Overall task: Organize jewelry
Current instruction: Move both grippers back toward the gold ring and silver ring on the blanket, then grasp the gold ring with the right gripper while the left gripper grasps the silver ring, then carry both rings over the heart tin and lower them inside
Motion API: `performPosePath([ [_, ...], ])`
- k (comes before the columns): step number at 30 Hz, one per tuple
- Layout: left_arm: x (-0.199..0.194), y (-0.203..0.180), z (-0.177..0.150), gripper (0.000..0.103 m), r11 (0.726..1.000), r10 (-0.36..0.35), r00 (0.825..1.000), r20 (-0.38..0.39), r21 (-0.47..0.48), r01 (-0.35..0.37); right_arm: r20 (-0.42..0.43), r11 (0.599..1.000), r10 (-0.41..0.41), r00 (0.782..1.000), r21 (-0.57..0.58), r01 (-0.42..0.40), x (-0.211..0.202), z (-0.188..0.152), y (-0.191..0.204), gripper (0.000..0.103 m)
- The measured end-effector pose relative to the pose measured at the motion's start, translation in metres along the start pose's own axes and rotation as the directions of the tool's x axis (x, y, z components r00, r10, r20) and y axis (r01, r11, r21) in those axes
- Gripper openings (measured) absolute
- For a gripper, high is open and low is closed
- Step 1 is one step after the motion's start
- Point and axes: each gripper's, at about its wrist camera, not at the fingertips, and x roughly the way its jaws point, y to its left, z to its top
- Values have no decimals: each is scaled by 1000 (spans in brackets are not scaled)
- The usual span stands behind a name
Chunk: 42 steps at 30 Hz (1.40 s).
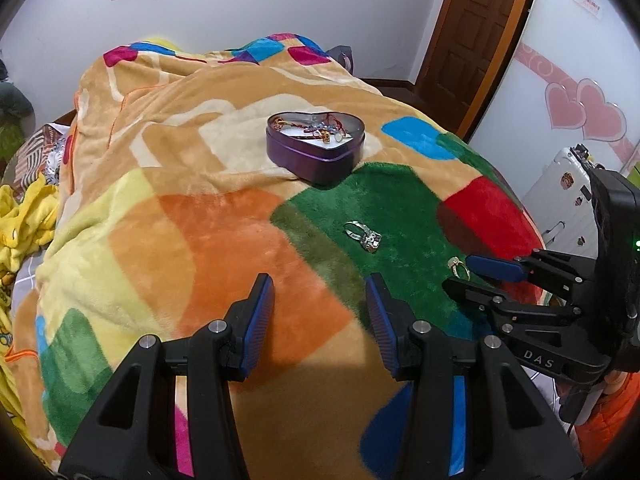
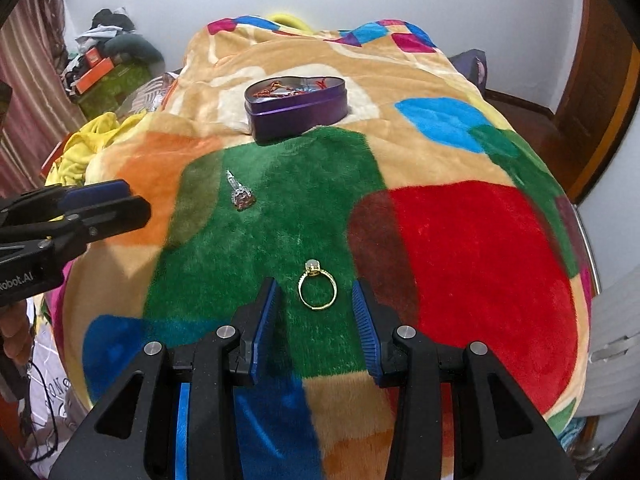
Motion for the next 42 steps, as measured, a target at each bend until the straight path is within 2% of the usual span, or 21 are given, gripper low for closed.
performPosePath([
  [2,3,-1,2,47,1000,-4,1000,-2,2,4,10,1000,11,1000,7,-11,1,-1,-1,29],
  [4,6,-3,5,47,1000,-15,1000,-9,2,15,13,1000,21,1000,11,-22,2,-1,-2,17],
  [11,26,-12,16,47,999,-45,998,-42,16,46,51,999,35,998,34,-37,-7,3,-6,17],
  [18,53,-27,23,47,997,-46,995,-83,60,51,84,998,16,996,61,-21,-14,13,-20,17],
  [23,64,-31,26,47,996,-39,996,-81,72,44,91,997,11,996,72,-17,-14,15,-26,17],
  [24,65,-31,27,46,996,-39,996,-77,72,45,91,997,10,996,73,-16,-14,15,-27,17],
  [26,68,-30,29,33,997,-38,996,-78,68,43,92,997,12,996,75,-19,-14,16,-29,17],
  [27,69,-30,29,30,997,-40,996,-78,66,45,92,997,13,996,75,-20,-14,16,-29,17],
  [34,59,-32,29,28,996,-30,998,-47,80,34,113,997,18,993,77,-27,-19,22,-30,17],
  [35,57,-32,29,15,996,-40,998,-46,80,43,117,997,17,993,75,-26,-20,23,-29,17],
  [42,42,-21,38,15,998,-31,1000,0,60,31,159,998,17,987,53,-25,-29,39,-23,17],
])
